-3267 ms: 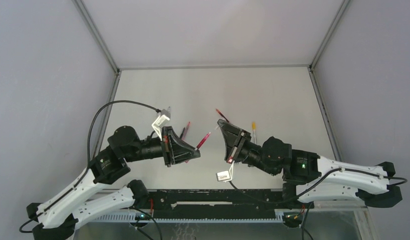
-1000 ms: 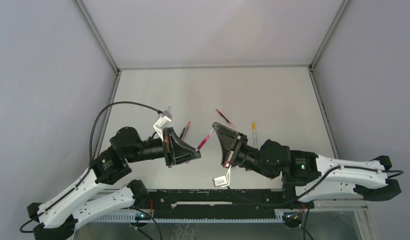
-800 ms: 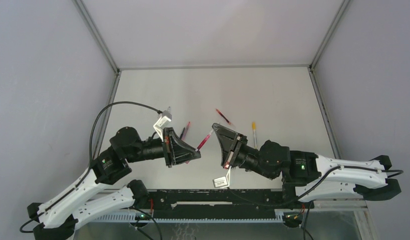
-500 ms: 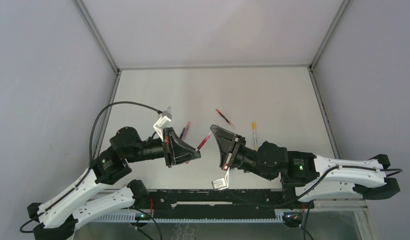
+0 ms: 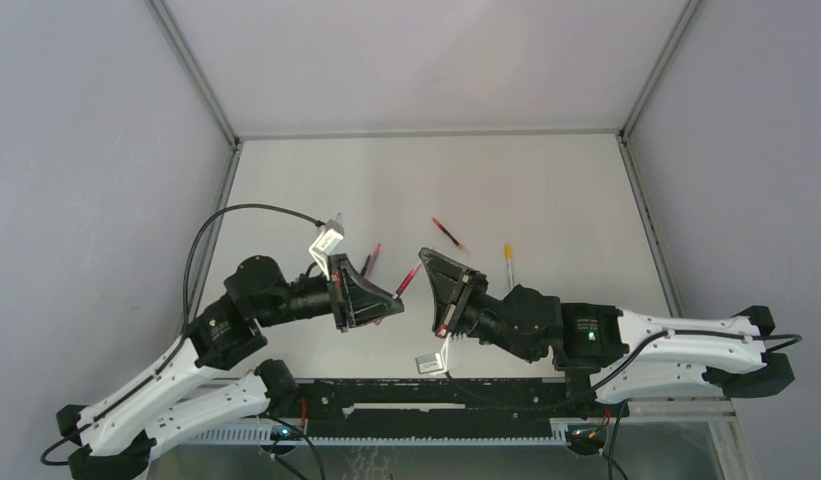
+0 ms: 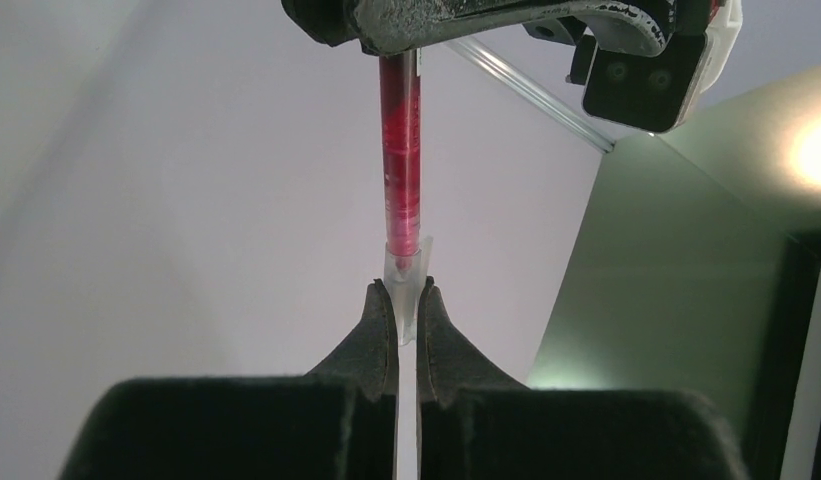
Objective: Insert the pens into the pen caps
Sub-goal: Insert the pen cap onto the pen.
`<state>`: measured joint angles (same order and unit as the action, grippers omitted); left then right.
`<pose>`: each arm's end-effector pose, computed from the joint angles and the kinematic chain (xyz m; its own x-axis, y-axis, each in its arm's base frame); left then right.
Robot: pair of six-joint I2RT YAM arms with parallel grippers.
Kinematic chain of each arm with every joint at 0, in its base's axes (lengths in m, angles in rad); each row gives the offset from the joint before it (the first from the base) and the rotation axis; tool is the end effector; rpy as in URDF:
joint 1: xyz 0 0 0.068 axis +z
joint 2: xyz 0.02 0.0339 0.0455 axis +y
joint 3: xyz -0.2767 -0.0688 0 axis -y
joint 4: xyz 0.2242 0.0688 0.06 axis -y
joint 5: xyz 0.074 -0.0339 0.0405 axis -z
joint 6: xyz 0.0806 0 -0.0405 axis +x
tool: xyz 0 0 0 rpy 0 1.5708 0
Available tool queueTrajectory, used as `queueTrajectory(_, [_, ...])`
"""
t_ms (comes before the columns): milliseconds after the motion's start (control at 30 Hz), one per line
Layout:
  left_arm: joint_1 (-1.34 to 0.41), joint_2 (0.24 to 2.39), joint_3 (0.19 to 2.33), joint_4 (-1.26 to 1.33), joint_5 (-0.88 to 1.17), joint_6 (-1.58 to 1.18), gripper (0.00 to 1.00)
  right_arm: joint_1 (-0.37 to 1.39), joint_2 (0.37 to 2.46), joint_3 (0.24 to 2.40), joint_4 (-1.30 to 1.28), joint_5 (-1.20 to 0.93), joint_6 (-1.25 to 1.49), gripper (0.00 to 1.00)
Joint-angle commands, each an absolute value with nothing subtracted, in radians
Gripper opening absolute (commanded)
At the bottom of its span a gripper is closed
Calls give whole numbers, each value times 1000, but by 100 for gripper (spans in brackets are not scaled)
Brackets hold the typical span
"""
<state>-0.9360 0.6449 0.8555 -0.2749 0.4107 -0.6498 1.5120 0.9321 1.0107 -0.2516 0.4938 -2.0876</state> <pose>0.0649 -0.1424 0.3759 -0.6199 -0.0937 -0.7790 0.7529 0.2088 -0.6242 0.0509 0.2140 0.3881 0.7454 -0.3653 0.5577 0.4120 -0.4053 -0.8161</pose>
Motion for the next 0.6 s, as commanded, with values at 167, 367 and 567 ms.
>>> queueTrajectory(167, [-942, 643, 829, -136, 381, -727, 0, 1523, 942, 1049, -291, 501, -2230, 0])
queueTrajectory(367, [-942, 649, 835, -138, 407, -717, 0, 1529, 929, 1049, -338, 457, -2231, 0])
queueTrajectory(567, [-943, 655, 844, -162, 411, -695, 0, 1553, 918, 1048, -349, 421, -2225, 0])
